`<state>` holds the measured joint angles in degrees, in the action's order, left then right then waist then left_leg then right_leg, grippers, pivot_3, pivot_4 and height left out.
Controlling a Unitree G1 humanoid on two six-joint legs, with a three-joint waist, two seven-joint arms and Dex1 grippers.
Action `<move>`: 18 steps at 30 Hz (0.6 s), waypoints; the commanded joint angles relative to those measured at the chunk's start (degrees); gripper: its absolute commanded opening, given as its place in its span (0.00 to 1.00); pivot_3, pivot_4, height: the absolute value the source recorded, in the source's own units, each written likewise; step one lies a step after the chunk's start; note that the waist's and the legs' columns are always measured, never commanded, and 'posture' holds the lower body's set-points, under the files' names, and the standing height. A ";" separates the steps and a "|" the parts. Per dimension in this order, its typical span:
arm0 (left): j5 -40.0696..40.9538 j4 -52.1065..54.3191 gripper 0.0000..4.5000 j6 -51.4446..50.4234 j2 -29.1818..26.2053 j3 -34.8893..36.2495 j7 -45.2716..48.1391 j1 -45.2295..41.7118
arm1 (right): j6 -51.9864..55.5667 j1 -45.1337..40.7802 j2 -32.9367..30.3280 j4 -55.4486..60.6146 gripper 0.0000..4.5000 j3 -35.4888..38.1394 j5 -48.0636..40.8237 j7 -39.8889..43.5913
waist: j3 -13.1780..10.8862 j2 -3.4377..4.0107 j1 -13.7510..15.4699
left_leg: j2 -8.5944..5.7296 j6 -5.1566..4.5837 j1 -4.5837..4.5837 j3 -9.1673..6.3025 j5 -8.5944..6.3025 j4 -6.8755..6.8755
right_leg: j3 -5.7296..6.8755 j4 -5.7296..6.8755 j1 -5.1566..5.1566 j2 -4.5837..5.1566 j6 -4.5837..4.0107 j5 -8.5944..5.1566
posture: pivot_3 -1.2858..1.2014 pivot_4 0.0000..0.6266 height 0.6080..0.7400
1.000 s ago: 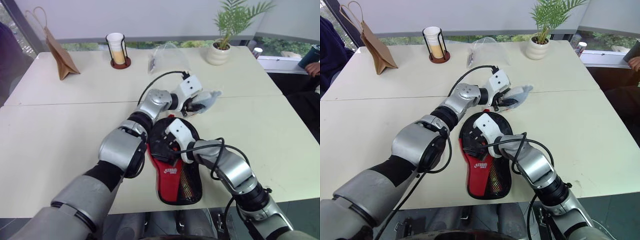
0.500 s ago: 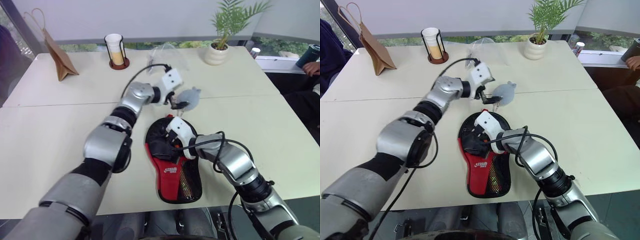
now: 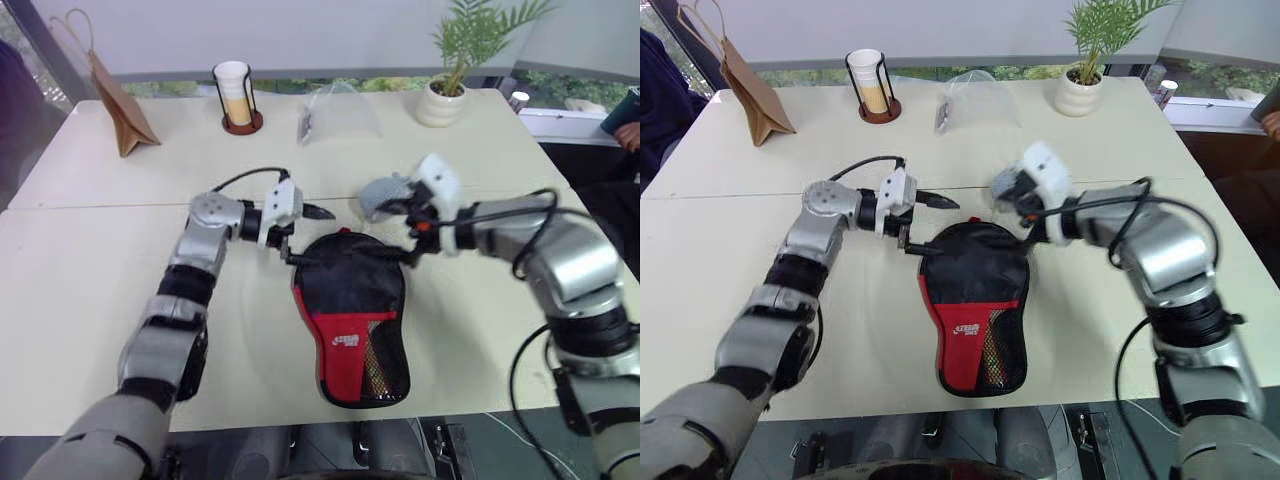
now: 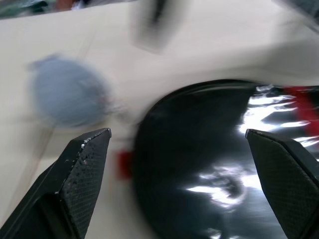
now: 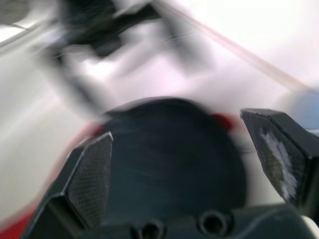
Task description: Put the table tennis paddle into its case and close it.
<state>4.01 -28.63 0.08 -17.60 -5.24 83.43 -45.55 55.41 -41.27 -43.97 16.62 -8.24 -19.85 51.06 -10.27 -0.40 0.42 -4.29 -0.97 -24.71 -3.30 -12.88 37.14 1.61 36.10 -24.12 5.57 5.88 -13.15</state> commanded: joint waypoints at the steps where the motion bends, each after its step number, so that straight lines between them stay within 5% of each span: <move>1: 3.37 14.93 0.99 -7.53 -0.56 -2.70 -1.78 3.67 | -11.65 -3.31 -3.55 -6.98 1.00 -3.73 5.58 4.86 | 0.00 0.00 -0.04 | 0.02 0.00 0.00 -0.01 0.00 0.00 | 0.00 0.02 0.00 0.00 0.00 0.00 | 0.52 0.24 0.95; 9: 2.38 25.71 0.99 -12.15 -1.18 -9.00 -8.75 12.86 | -37.81 -13.54 -1.37 -35.80 1.00 -12.45 19.98 9.19 | -0.01 0.07 -1.00 | 0.06 0.04 0.11 0.05 0.03 -0.03 | -0.03 0.05 0.02 -0.07 -0.03 0.01 | 0.52 0.24 0.95; 18: 1.58 20.73 0.99 -10.78 0.49 -12.01 -15.85 15.63 | -60.43 -25.43 6.95 -67.58 1.00 -16.21 30.80 8.29 | -0.02 0.09 -1.12 | 0.03 0.12 0.13 0.05 0.08 -0.08 | -0.05 0.06 0.00 -0.10 -0.04 0.01 | 0.52 0.24 0.95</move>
<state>5.58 -7.81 -11.82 -17.28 -17.09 68.44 -29.79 -1.19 -64.34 -36.97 -48.65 -24.59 9.42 59.89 -10.29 -0.31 -0.70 -4.26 -0.85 -24.58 -3.26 -12.80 37.06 1.55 36.16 -24.12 5.48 5.84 -13.14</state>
